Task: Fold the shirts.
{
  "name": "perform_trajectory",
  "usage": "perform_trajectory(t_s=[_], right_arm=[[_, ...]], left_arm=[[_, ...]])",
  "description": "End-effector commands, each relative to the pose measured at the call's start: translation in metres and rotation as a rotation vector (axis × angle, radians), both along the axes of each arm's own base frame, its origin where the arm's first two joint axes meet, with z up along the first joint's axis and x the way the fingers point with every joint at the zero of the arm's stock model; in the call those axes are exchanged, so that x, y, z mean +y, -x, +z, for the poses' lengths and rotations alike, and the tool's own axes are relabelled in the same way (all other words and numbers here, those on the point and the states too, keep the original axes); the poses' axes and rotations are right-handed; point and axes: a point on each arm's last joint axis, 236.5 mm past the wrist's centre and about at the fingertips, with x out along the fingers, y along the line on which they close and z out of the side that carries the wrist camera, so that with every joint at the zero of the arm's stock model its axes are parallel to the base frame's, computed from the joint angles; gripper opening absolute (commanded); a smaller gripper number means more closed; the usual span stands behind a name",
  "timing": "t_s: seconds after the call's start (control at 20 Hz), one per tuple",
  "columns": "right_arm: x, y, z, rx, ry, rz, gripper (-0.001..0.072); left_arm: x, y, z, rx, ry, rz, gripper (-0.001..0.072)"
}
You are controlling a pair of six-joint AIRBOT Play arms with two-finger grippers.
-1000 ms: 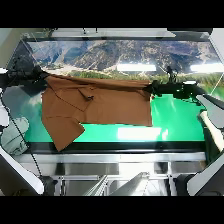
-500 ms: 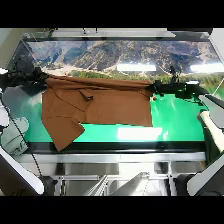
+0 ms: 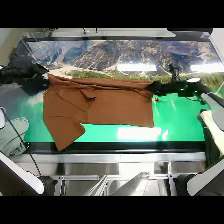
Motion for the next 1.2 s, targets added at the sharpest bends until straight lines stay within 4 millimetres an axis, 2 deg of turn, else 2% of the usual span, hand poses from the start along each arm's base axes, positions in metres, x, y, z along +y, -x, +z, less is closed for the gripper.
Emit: perform_trajectory(t_s=[0.0, 0.05, 0.15, 0.25, 0.35, 0.4, 0.5, 0.55, 0.7, 0.8, 0.9, 1.05, 1.15], right_arm=[[-0.035, 0.026, 0.016, 0.077, 0.143, 0.02, 0.0527], [-0.041, 0.039, 0.021, 0.109, 0.174, 0.049, 0.0527], [-0.047, 0.058, 0.032, 0.14, 0.213, 0.101, 0.0527], [-0.048, 0.066, 0.046, 0.138, 0.21, 0.122, 0.0527], [-0.055, 0.077, 0.054, 0.159, 0.203, 0.131, 0.0526], [-0.056, 0.086, 0.055, 0.184, 0.19, 0.144, 0.0526], [-0.054, 0.109, 0.041, 0.253, 0.152, 0.143, 0.0522], [-0.047, 0.127, 0.029, 0.308, 0.124, 0.149, 0.05], [-0.023, 0.187, -0.006, 0.449, 0.038, 0.164, 0.05], [-0.004, 0.201, -0.012, 0.443, -0.051, 0.157, 0.0501], [0.008, 0.197, -0.01, 0.398, -0.112, 0.142, 0.0502], [0.017, 0.188, -0.004, 0.364, -0.145, 0.132, 0.0504], [0.021, 0.187, -0.002, 0.362, -0.157, 0.132, 0.0504]], left_arm=[[0.028, 0.021, 0.049, -0.015, 0.011, 0.037, 0.0707], [0.037, 0.034, 0.064, 0.007, 0.026, 0.048, 0.0706], [0.049, 0.073, 0.074, 0.128, 0.014, 0.049, 0.0706], [0.051, 0.12, 0.068, 0.307, -0.022, 0.02, 0.0706], [0.044, 0.152, 0.059, 0.396, -0.001, 0.044, 0.0706], [0.036, 0.171, 0.049, 0.448, 0.025, 0.043, 0.0706], [0.012, 0.216, 0.017, 0.57, 0.061, 0.013, 0.0707], [0.001, 0.239, -0.002, 0.619, 0.073, 0.005, 0.0706], [-0.032, 0.292, -0.051, 0.722, 0.124, 0.012, 0.0706], [-0.049, 0.31, -0.076, 0.755, 0.137, 0.009, 0.0705], [-0.058, 0.312, -0.097, 0.752, 0.107, 0.006, 0.0705], [-0.056, 0.288, -0.119, 0.708, 0.051, 0.036, 0.0684], [-0.068, 0.261, -0.112, 0.669, 0.122, 0.04, 0.0667]])
